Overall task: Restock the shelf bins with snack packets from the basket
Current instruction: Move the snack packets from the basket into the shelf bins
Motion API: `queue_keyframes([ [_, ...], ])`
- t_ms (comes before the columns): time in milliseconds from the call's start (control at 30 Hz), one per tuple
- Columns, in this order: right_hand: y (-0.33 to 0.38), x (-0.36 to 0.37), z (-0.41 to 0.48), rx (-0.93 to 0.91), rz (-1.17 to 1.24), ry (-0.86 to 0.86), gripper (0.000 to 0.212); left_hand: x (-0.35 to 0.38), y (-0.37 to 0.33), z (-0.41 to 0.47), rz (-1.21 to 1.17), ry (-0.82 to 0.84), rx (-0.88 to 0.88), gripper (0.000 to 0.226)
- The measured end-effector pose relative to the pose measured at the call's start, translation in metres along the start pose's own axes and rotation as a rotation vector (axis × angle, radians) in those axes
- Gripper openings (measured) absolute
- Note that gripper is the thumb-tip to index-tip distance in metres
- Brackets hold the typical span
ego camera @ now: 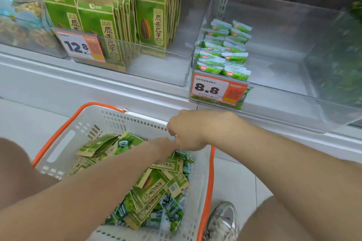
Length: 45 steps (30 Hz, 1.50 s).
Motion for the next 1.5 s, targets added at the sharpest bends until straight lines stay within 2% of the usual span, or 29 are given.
queue_keyframes([
  [133, -0.005, -0.004, -0.004, 0.011, 0.018, 0.005, 0.023, 0.000, 0.011, 0.008, -0.089, -0.123, -0.029, 0.042],
  [267, -0.010, -0.016, -0.015, 0.025, 0.018, 0.002, 0.021, -0.012, 0.017, 0.005, -0.179, -0.249, -0.043, 0.029],
  [433, -0.015, -0.038, -0.037, 0.055, -0.018, -0.008, 0.033, -0.051, 0.021, -0.020, -0.387, -0.424, -0.103, 0.005],
  [533, -0.019, -0.058, -0.060, 0.098, -0.016, -0.044, 0.039, -0.077, 0.025, -0.043, -0.550, -0.475, -0.147, 0.017],
  [633, -0.028, -0.070, -0.087, 0.168, -0.038, -0.066, 0.040, -0.094, 0.015, -0.063, -0.822, -0.432, -0.132, 0.022],
  [800, -0.041, -0.069, -0.126, 0.229, -0.068, -0.051, 0.033, -0.123, -0.029, -0.099, -1.253, -0.400, 0.047, 0.022],
  [900, -0.053, -0.080, -0.146, 0.297, -0.023, -0.188, 0.043, -0.144, -0.046, -0.116, -1.465, -0.485, 0.107, 0.024],
  [967, -0.066, -0.092, -0.160, 0.343, 0.148, -0.339, 0.046, -0.159, -0.052, -0.125, -1.574, -0.553, 0.131, 0.026],
  [1067, -0.093, -0.097, -0.179, 0.448, 0.690, -0.492, 0.043, -0.181, -0.057, -0.138, -1.652, -0.668, 0.167, 0.029],
  [1133, -0.105, -0.097, -0.186, 0.500, 0.948, -0.525, 0.047, -0.190, -0.060, -0.143, -1.649, -0.718, 0.179, 0.033],
  [1267, -0.116, -0.102, -0.187, 0.524, 1.080, -0.505, 0.052, -0.199, -0.064, -0.147, -1.640, -0.780, 0.170, 0.035],
  [1400, -0.127, -0.111, -0.180, 0.574, 1.293, -0.584, 0.069, -0.217, -0.062, -0.150, -1.780, -0.899, 0.149, 0.036],
  [1500, -0.128, -0.121, -0.176, 0.607, 1.354, -0.650, 0.056, -0.229, -0.063, -0.153, -1.817, -0.958, 0.142, 0.037],
])
Point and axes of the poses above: each hand's wrist, its own z-axis towards the middle knuckle, its own x-axis out of the palm, y = z × x, the point moved 9 cm from there along z, towards the middle knuckle, and after that the axes turned 11 degrees about -y, right-handed, at the moved point
